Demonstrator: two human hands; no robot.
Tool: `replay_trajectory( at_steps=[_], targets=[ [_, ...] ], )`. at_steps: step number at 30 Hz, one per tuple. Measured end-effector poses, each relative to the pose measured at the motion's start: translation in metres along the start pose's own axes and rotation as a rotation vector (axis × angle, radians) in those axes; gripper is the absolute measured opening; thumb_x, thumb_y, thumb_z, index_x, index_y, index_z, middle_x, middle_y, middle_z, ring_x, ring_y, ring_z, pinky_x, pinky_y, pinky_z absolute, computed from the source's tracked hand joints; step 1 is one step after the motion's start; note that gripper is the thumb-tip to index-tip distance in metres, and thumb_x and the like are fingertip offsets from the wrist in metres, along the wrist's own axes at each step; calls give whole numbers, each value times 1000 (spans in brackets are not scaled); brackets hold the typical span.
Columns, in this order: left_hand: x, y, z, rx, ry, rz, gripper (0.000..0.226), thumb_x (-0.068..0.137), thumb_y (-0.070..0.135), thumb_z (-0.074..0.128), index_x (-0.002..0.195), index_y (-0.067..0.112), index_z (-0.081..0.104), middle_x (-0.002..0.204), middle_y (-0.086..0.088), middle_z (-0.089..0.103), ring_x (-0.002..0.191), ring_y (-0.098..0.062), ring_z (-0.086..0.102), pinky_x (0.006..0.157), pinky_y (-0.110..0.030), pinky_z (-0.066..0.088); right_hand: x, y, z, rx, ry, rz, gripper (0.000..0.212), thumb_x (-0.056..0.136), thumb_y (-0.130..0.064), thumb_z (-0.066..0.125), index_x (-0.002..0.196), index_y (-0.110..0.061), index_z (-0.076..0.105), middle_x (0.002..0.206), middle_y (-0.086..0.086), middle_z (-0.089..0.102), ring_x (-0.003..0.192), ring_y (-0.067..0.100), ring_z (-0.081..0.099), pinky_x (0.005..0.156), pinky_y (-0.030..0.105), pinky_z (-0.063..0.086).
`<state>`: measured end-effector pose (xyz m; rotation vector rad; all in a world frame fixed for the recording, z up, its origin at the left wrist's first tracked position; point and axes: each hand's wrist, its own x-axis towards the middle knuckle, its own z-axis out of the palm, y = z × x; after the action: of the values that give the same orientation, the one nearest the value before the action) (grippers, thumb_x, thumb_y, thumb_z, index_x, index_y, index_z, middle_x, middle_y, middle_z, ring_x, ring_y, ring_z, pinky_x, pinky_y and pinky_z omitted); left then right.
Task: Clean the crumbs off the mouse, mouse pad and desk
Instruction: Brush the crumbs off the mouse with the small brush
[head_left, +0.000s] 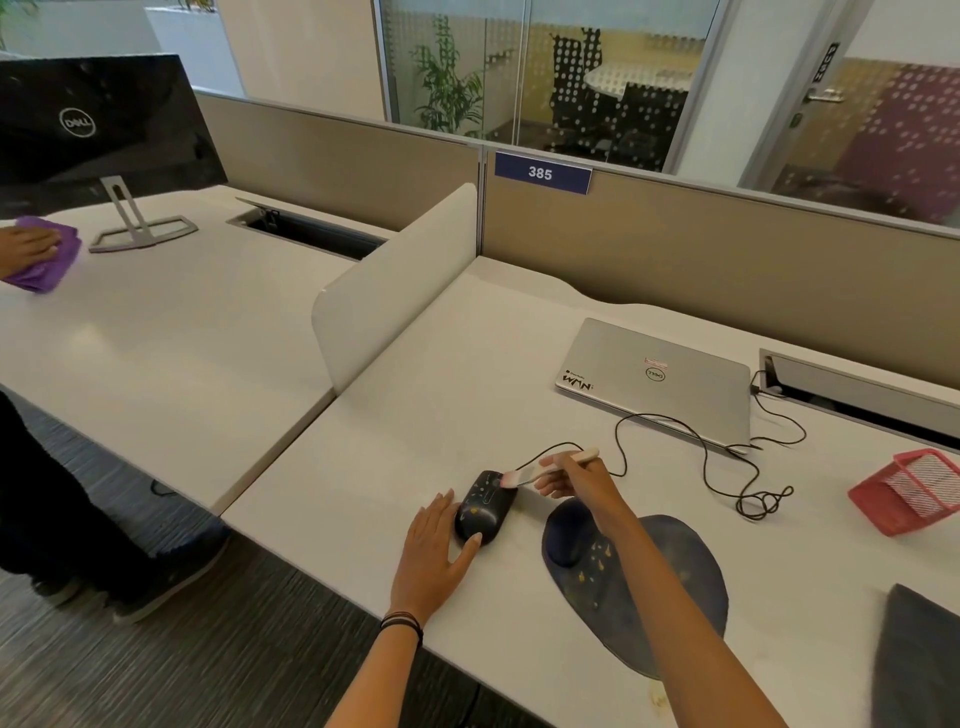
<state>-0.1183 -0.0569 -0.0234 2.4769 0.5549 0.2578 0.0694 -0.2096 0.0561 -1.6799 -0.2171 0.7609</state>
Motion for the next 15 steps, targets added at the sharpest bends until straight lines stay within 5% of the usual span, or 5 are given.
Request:
replay_trajectory(
  at_steps=[10, 15],
  targets=[
    [0, 1, -1, 2, -7, -10, 63, 94, 48, 44, 147, 18, 29, 157, 5, 21, 146, -10, 15, 118, -24, 1, -14, 0, -3, -59, -45, -41, 25, 96, -13, 44, 91, -9, 69, 73, 12, 73, 63, 19, 68, 64, 24, 54],
    [0, 3, -1, -2, -18, -17, 63, 94, 48, 45, 147, 19, 28, 158, 4, 20, 147, -11, 14, 118, -25, 1, -20, 2, -1, -26, 72, -118, 20, 96, -11, 46, 92, -11, 65, 74, 10, 71, 61, 16, 65, 56, 19, 47]
  ],
)
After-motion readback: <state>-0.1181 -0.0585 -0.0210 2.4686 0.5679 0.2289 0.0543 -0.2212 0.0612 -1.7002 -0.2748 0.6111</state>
